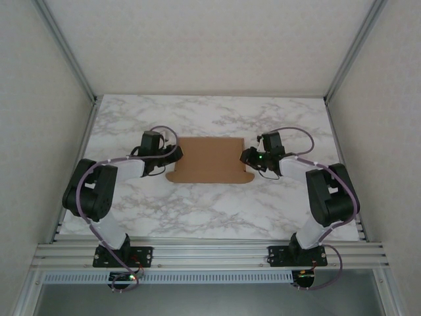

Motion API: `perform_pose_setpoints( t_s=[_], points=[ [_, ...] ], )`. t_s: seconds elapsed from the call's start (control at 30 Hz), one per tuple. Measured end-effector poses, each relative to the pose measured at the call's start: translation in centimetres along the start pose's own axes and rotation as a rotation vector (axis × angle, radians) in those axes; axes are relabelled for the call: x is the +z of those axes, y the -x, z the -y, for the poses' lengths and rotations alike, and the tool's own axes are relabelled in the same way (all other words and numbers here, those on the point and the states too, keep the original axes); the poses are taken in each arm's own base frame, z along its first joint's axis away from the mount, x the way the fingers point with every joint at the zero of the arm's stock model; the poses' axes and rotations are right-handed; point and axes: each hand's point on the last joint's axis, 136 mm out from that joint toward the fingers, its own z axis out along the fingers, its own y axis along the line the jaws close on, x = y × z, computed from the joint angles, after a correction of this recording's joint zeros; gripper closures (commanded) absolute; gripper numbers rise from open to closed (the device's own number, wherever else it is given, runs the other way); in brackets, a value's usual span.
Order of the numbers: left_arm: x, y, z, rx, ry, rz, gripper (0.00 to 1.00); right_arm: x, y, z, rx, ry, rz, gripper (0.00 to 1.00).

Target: Fold the paper box

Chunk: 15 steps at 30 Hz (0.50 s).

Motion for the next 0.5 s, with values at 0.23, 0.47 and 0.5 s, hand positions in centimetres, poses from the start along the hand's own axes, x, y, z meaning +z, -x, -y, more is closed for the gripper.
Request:
perform_pose_setpoints(
  t_s=[0.23, 0.47, 0.5],
  points=[
    [-0.2, -1.0, 0.5, 0.026, 0.0, -0.068, 0.61, -1.5, -1.9, 0.7, 0.0, -0.057, -0.035, 0.51],
    [-1.0, -1.9, 0.6, 0.044, -0.005, -0.12, 0.6, -3.0, -2.0, 0.1, -0.018, -0.058, -0.026, 0.42],
    [-1.0, -1.9, 0.6, 0.044, -0.007, -0.123, 0.61, -3.2, -1.9, 0.1, -0.022, -0.061, -0.019, 0.39]
  ],
)
